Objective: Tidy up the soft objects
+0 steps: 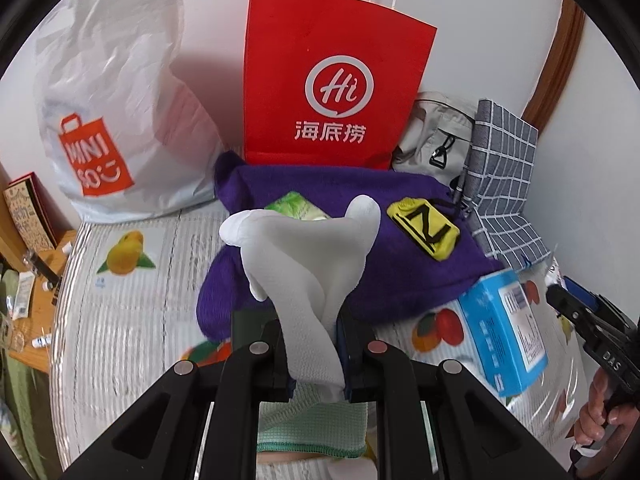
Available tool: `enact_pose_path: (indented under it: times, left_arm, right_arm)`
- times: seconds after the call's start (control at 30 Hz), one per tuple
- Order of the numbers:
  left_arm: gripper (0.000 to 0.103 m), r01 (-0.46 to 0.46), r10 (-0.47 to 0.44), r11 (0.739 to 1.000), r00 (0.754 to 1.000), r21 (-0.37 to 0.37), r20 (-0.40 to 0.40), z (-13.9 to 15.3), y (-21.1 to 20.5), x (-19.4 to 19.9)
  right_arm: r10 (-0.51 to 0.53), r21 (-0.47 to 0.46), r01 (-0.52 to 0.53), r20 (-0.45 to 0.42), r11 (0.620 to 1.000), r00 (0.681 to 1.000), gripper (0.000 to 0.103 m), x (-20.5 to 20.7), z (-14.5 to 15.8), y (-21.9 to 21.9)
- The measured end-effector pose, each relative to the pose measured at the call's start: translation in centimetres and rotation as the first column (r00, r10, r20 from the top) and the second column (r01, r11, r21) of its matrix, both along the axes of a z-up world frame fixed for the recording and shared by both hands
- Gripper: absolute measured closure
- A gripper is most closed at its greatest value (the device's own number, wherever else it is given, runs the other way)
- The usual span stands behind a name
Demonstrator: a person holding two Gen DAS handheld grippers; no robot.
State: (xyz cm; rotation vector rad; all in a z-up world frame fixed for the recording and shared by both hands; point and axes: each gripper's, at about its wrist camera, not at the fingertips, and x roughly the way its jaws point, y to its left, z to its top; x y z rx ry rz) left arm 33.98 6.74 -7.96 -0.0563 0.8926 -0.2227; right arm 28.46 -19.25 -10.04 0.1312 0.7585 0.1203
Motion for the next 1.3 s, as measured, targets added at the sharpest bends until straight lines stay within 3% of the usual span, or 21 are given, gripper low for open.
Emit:
enact_pose_path:
  times: [0.33,0.7,1.03,1.3]
  left_arm:
    - [0.088,-0.028,0.028,1.000,1.000,-0.011,-0.006,0.5,-0.7,5.4]
    - [0.088,-0.070,0.067,0.996,0.996,-0.052,-0.055,-2.2,-0.2,10.5]
    - [0.088,-0.068,0.065,0.997,0.992,-0.024,-0.112,-5.0,0.3,12.6]
    - [0.088,-0.124,0.117,0.990,0.988,-0.063,-0.098,-5.4,1.1,13.1]
  right_arm:
    - [0.055,0.017,-0.055,-0.027,0.998,0.998,0.053,7.6,0.7,-0.6]
    - [0.150,-0.016,-0.152,-0.086,0.988,0.985,0.053,14.2,-1.1,0.8]
    - [0.252,0.006,-0.258,-0.236,0.966,0.939,0.053,16.2,-5.9,2.1]
    - [0.281,-0.082,-0.318,-0.295,0.945,0.913,0.053,15.9,-7.5,3.1]
